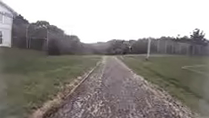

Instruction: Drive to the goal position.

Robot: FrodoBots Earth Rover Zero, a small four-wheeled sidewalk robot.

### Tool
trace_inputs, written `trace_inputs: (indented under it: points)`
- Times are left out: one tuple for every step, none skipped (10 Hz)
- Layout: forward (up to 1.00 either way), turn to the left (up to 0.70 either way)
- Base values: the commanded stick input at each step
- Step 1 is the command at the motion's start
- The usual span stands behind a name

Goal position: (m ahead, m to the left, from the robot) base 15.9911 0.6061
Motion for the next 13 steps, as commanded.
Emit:
trace_inputs:
  points:
    - [0.68, 0.00]
    - [0.68, 0.00]
    - [0.68, 0.00]
    - [0.68, 0.00]
    - [0.68, 0.00]
    - [0.68, 0.00]
    - [0.68, 0.00]
    - [0.68, 0.00]
    - [0.68, 0.00]
    - [0.68, 0.00]
    - [0.68, 0.00]
    - [0.68, 0.00]
    - [0.68, 0.00]
